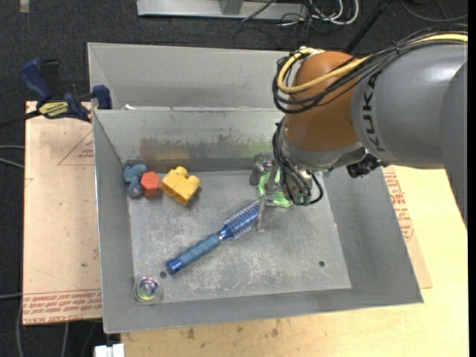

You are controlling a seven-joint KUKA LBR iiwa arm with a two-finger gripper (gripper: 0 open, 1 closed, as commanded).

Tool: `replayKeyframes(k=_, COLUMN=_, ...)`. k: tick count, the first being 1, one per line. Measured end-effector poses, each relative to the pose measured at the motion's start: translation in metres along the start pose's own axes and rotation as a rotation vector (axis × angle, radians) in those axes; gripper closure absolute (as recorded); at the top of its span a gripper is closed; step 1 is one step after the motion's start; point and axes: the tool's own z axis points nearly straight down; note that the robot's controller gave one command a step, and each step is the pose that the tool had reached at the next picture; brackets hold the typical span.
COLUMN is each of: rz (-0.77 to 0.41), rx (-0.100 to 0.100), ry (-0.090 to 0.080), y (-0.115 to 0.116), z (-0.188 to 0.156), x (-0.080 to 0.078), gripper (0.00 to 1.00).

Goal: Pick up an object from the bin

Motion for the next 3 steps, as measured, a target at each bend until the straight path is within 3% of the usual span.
replayKeyframes(k=1, rz=-0.271, rx=0.0, ry=0.003, y=-0.001, z=0.099, x=0.002, gripper=0.0)
replayKeyframes(k=2, rz=-0.27, rx=0.0, ry=-0.002, y=0.0, z=0.096, x=0.001, gripper=1.0)
replayKeyframes(k=3, rz=-0.275, rx=0.0, ry=-0.013, y=-0.007, z=-0.048, x=-0.011, gripper=1.0)
